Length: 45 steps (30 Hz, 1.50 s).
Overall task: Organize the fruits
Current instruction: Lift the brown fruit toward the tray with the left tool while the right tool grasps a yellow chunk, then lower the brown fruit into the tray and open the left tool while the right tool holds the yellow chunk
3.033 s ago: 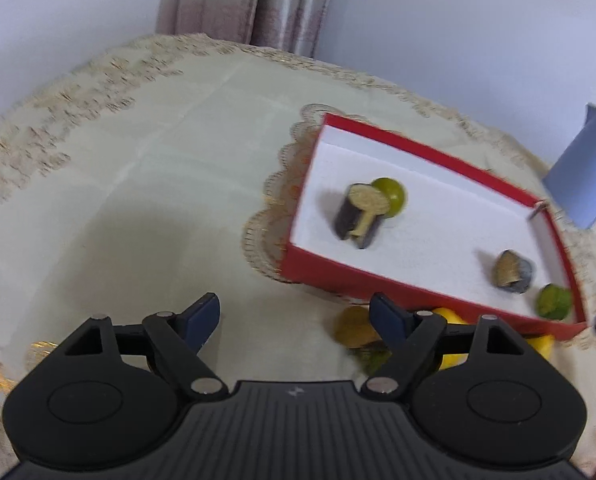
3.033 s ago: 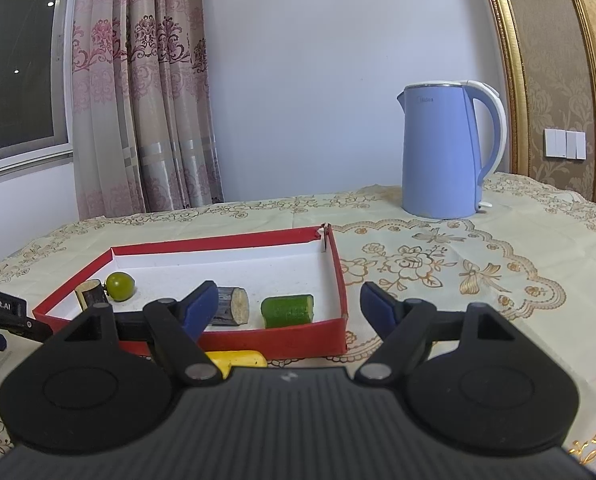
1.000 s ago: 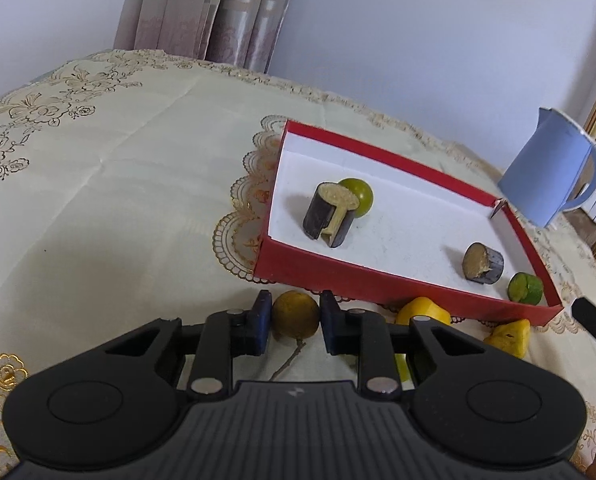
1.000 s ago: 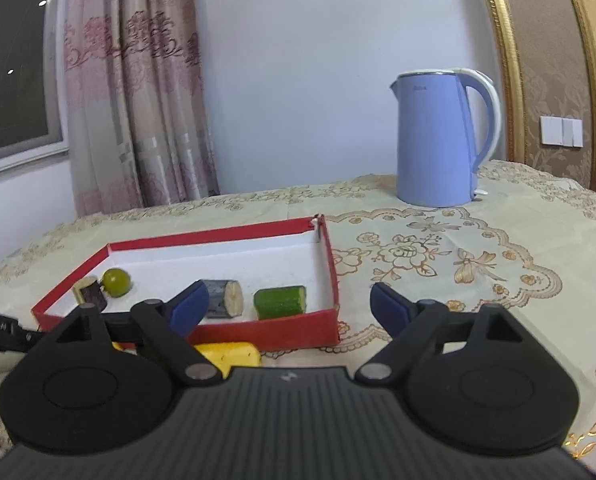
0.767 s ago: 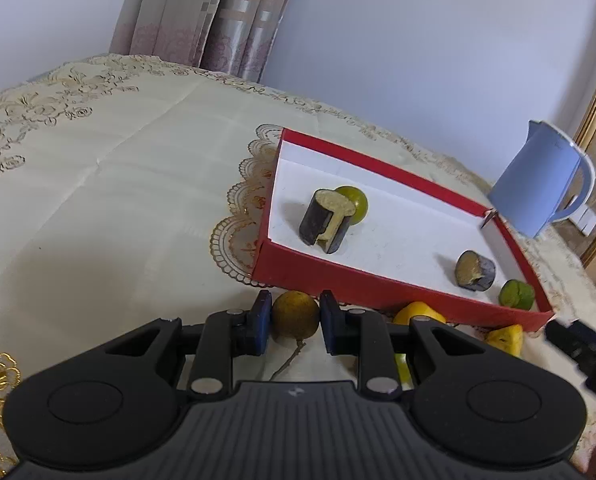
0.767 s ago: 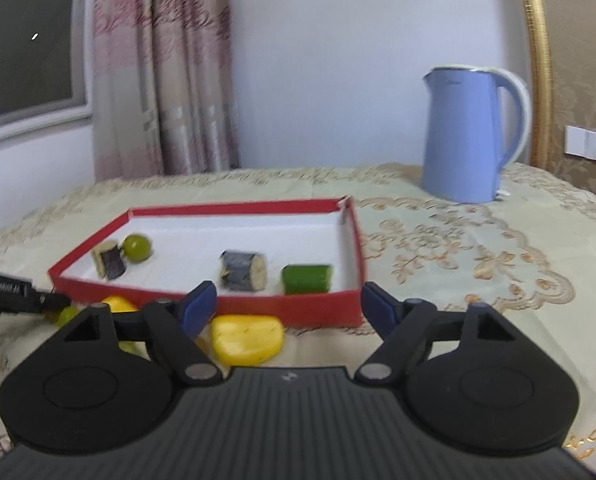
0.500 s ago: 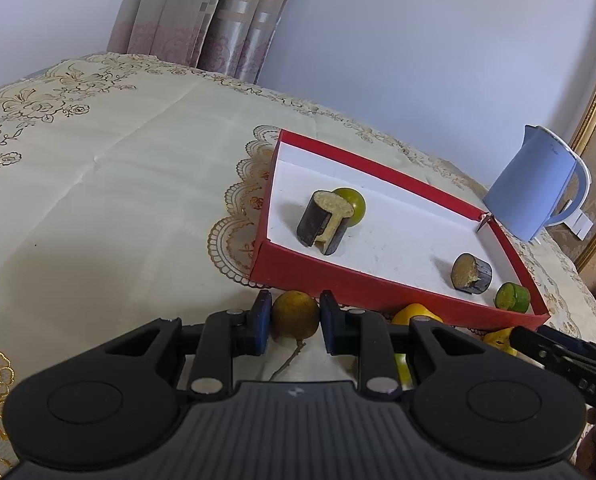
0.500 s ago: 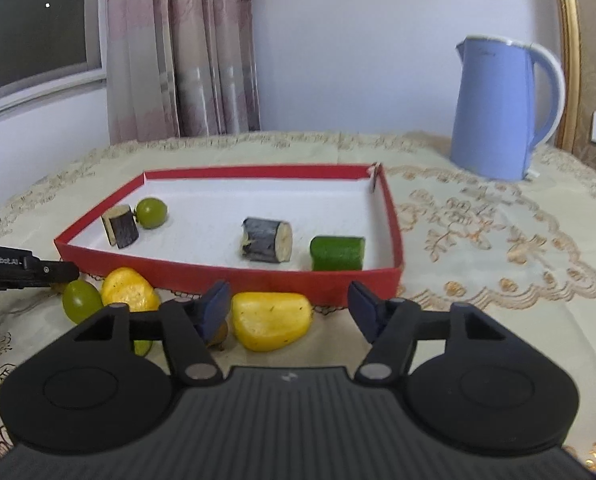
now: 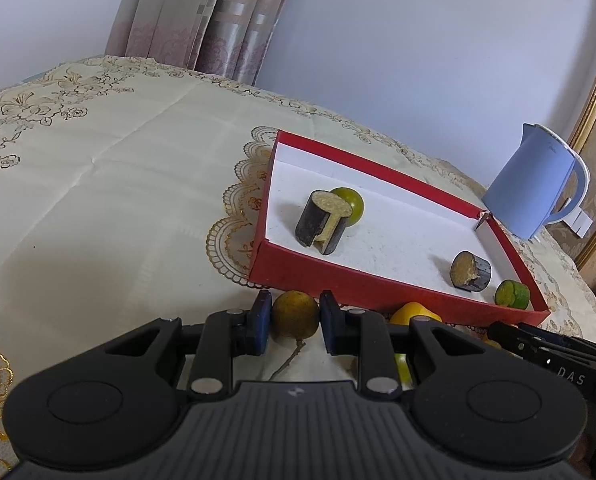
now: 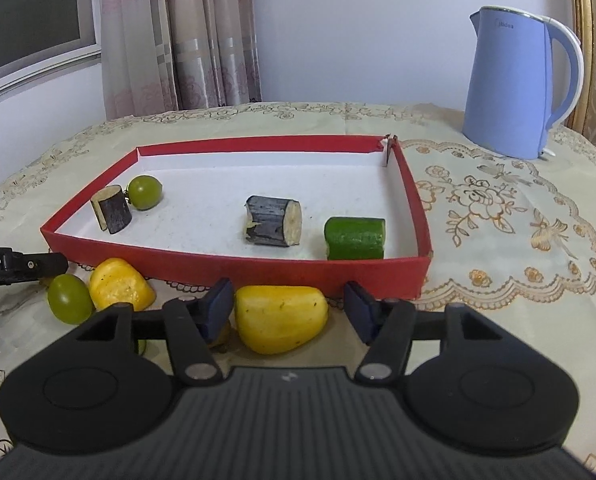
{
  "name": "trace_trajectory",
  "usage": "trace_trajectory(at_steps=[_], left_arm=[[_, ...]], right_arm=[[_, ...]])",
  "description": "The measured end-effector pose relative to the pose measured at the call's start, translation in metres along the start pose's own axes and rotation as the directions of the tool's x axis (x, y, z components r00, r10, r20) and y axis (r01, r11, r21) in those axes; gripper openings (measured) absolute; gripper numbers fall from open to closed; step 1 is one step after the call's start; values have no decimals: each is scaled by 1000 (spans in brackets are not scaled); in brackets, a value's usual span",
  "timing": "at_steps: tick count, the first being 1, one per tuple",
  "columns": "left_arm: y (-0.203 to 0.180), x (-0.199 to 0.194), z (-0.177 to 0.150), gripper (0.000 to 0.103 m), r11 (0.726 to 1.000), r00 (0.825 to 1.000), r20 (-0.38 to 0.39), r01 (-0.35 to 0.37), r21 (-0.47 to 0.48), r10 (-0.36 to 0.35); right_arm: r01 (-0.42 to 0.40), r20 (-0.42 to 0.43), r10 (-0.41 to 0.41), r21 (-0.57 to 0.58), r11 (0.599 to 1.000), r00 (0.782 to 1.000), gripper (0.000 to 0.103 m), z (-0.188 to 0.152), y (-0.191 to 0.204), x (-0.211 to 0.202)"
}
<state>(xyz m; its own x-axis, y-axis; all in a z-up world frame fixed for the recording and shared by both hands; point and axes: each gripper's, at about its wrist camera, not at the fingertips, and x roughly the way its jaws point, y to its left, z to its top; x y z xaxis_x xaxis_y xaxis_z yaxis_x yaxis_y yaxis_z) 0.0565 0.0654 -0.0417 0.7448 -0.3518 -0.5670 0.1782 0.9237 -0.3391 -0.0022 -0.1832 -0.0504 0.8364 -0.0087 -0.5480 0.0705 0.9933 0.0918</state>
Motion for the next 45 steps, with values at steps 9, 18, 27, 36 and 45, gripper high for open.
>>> trace_trajectory(at_steps=[9,18,27,36,45], left_arm=[[0,0,-1,25,1000,1000,1,1,-1,-1],[-2,-11,3,25,1000,1000,8,-1,13,1],[-31,-34,38,25,998,996,89,23,61,-28],[-78,11,63,25,987,997,77,-20,157,8],[-111,73,64,25,961,995,25,-96,260,93]], right_arm=[[-22,20,21,52,998,1000,48,-2,-8,-3],[-55,60,47,133,990,997,48,-4,-23,-8],[-62,96,47,157,986,994,48,-5,-27,-12],[-69,104,51,167,984,993,48,-6,-29,-14],[-75,107,57,170,983,993,48,-6,-30,-13]])
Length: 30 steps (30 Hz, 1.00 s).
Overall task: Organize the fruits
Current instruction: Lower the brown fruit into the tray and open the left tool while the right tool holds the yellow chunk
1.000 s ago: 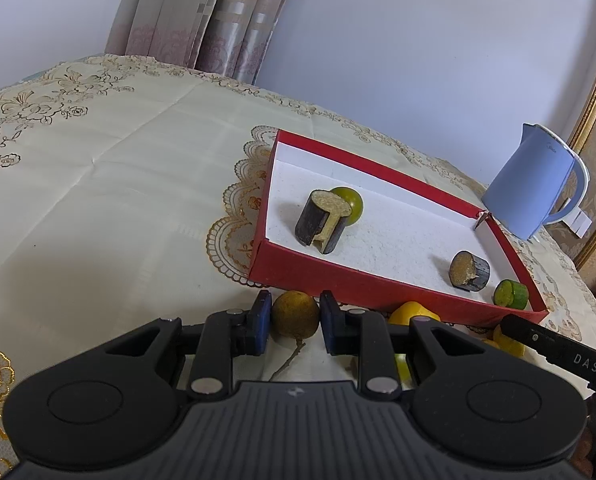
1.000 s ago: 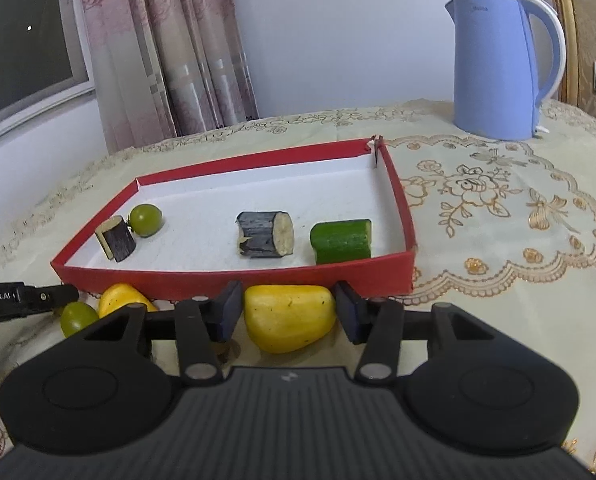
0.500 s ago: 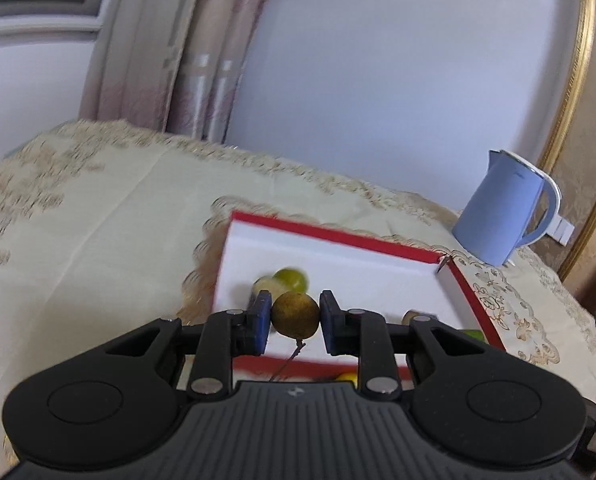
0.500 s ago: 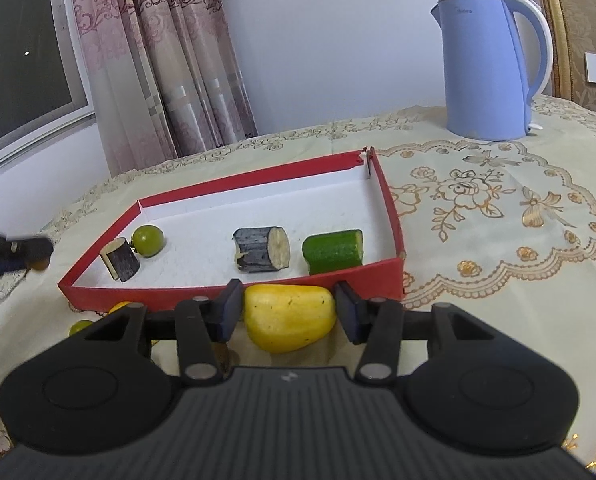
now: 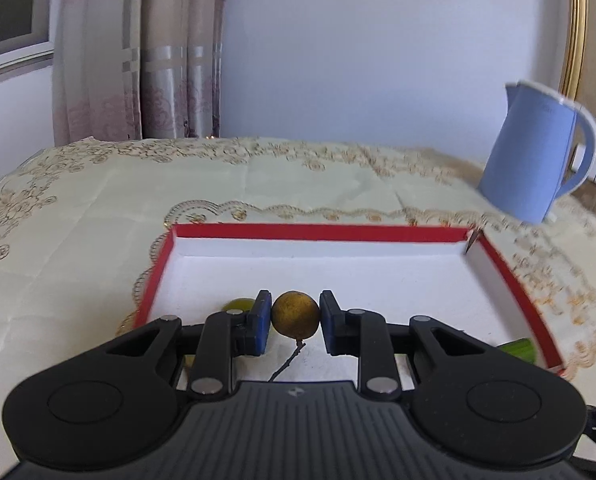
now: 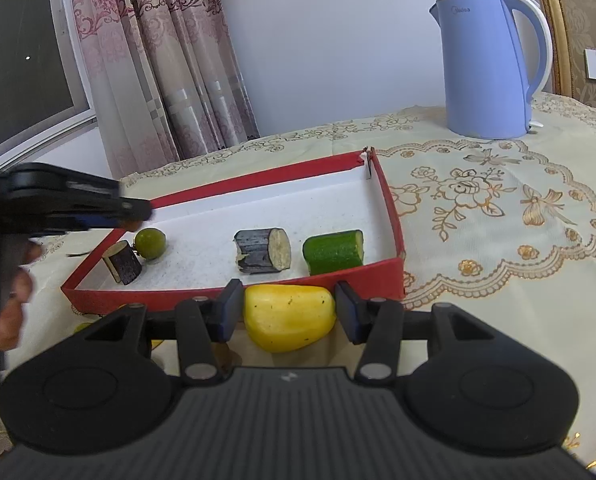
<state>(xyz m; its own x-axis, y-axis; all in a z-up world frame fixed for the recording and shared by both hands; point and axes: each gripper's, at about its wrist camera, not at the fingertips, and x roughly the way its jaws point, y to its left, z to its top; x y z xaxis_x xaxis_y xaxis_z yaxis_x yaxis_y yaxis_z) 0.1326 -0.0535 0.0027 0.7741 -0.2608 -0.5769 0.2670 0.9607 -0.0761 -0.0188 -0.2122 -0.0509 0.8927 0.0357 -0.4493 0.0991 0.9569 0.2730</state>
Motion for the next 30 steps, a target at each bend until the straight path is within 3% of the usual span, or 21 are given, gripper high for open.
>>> trace_trajectory(at_steps=[15,18,20,23,30], left_arm=[[-11,38,-9,27,997,997,-23,-71,29,71],[-14,34,-9,40,995,996,1,-87,52,87],[-16,31,-10,67,994,996,14,-85,66,84],[-19,24,-10,91,990,991,67,-117,78,112],[-18,11,-7,92,980,980,118,-173,100,161]], right_arm=[[-9,0,9,3,1000,1000,48,0,-1,1],[-9,0,9,4,1000,1000,48,0,-1,1],[-8,0,8,3,1000,1000,48,0,-1,1],[-10,0,10,5,1000,1000,48,0,-1,1],[-10,-1,10,4,1000,1000,48,-1,-1,1]])
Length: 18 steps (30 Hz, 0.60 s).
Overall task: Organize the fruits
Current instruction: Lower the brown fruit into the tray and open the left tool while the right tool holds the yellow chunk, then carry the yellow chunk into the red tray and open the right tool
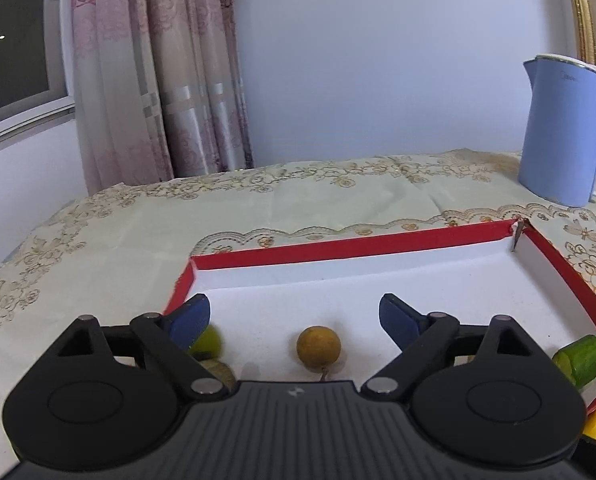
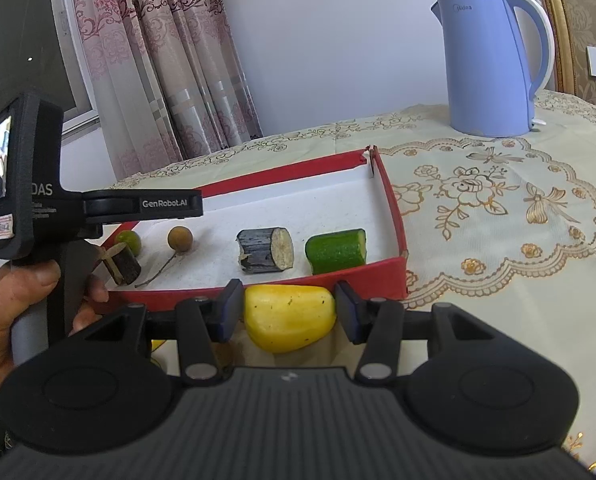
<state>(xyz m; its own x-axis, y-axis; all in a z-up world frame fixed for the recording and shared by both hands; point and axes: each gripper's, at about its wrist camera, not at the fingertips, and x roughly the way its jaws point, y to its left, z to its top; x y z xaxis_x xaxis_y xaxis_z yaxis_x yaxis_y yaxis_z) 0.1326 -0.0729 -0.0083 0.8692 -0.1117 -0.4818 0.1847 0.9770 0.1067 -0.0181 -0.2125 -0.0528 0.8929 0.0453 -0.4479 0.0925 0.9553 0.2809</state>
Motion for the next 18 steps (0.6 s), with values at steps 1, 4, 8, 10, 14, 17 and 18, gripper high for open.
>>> trace_trajectory(at_steps=[1,4,8,10,14,17,18], left_arm=[[2,-4,0,92,1000,1000,15,-3,2,3],[12,-22,0,92,1000,998,56,-23,5,23],[33,-63,-10,92,999,988,146,-42,2,41],[45,-81,-18,92,999,985,167,-32,-25,35],[61,-105,-37,93,998,987,161,-9,-59,18],[64,-113,-50,93,999,986,162,-25,-47,32],[65,-115,-54,93,999,987,157,-23,-47,30]], right_arm=[[0,0,0,1,1000,1000,48,0,0,0],[-2,-1,2,3,1000,1000,48,0,0,0],[-4,-1,4,4,1000,1000,48,0,-1,1],[-4,-1,4,5,1000,1000,48,0,-1,0],[-4,-1,4,4,1000,1000,48,0,-1,1],[-4,-1,4,4,1000,1000,48,0,-1,1],[-4,-1,4,4,1000,1000,48,0,-2,1]])
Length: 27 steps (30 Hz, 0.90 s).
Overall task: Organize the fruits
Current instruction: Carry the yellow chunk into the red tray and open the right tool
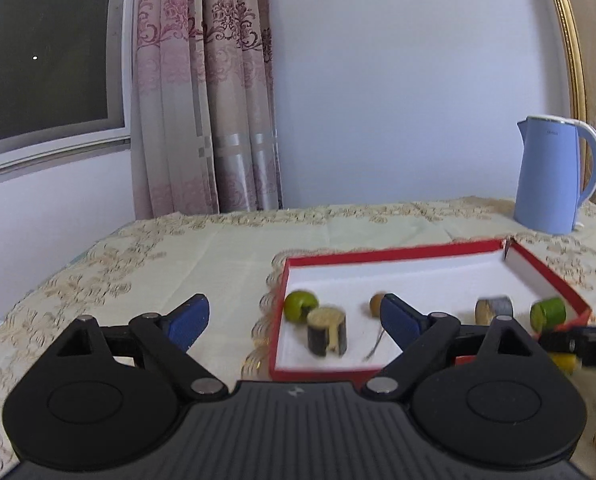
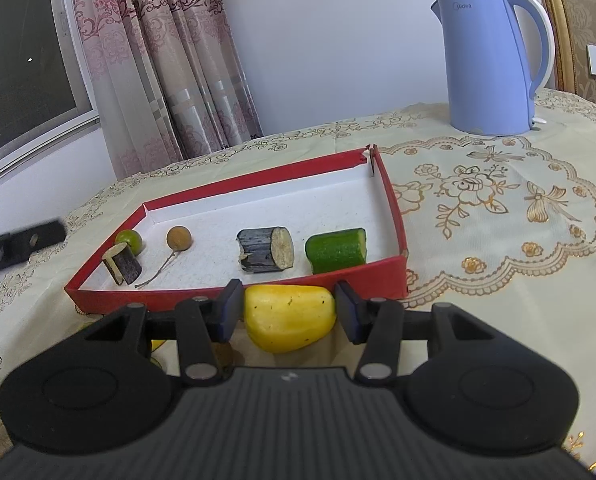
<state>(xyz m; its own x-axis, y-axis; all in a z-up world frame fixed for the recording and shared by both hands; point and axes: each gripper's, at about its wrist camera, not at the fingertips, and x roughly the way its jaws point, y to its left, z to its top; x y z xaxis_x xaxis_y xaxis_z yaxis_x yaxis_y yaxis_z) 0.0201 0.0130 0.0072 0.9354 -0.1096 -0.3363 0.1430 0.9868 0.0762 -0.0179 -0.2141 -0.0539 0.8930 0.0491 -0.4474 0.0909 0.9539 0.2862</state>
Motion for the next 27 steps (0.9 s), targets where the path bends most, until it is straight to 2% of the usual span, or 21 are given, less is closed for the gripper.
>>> trace_trajectory(at_steps=[9,15,27], left_arm=[[15,-5,-24,93,999,998,-59,21,-38,-23],[14,-6,-29,93,998,997,-57,54,-43,-56],[37,8,-36,93,977,987,-109,101,-186,-122]], right_arm=[[0,-1,0,0,1000,1000,48,0,0,0],[2,0,-2,-3,1000,1000,48,0,0,1],[45,53,-40,-92,995,998,47,8,14,-11]])
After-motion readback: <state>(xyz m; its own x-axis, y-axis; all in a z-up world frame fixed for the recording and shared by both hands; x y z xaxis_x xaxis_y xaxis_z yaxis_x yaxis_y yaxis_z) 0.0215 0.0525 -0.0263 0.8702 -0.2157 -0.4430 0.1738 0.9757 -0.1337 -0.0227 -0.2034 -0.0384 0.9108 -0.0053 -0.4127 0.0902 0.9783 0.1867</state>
